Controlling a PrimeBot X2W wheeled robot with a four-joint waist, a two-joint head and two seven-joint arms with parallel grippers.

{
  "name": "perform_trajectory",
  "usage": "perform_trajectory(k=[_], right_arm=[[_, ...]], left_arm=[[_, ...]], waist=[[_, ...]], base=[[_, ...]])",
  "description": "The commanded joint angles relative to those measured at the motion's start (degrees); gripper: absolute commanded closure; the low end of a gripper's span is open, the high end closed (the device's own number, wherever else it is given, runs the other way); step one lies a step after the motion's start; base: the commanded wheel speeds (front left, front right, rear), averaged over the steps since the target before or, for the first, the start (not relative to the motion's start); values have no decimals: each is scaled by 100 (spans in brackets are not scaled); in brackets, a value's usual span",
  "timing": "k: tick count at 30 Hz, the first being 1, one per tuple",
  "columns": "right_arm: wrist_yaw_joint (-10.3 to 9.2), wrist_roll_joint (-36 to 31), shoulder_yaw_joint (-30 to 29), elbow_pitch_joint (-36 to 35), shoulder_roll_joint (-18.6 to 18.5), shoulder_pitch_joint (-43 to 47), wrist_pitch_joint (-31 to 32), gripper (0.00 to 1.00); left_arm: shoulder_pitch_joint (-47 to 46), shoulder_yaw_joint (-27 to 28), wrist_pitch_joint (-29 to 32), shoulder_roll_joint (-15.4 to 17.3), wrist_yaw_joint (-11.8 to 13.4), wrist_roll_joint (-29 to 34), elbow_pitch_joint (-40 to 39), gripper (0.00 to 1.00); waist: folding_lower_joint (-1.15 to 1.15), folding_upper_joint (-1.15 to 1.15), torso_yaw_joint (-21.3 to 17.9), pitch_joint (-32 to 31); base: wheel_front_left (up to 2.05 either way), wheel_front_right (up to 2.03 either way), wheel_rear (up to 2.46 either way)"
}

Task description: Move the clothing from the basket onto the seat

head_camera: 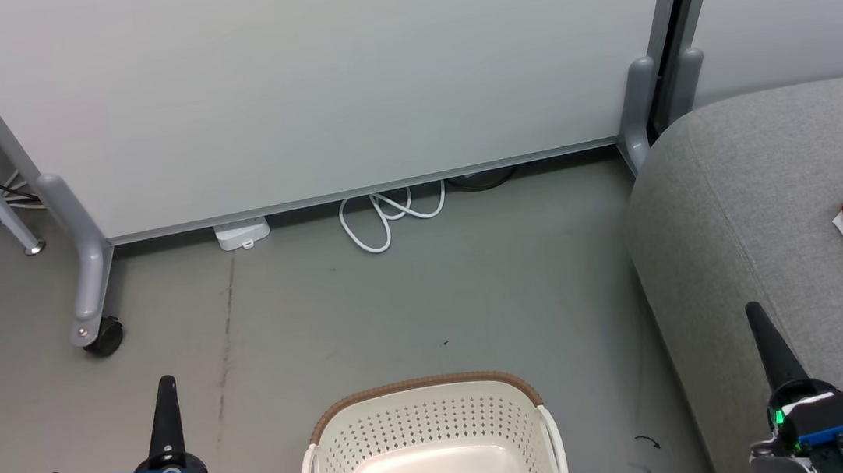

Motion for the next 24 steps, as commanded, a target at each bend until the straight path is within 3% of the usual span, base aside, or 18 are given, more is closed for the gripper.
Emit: perform_trajectory(k=[1, 24], right_arm=[[3, 173, -18, -48, -34, -134, 33, 100], [4, 1395, -80, -36, -39, -249, 275, 100]], left_arm=[[-131, 57, 47, 13, -11, -149, -71, 100], [-225, 216, 354, -16, -15, -1248, -157, 100]], waist=[[0, 0, -5, 0], [0, 0, -86, -5]], base=[[0, 0, 0], [0, 0, 0]])
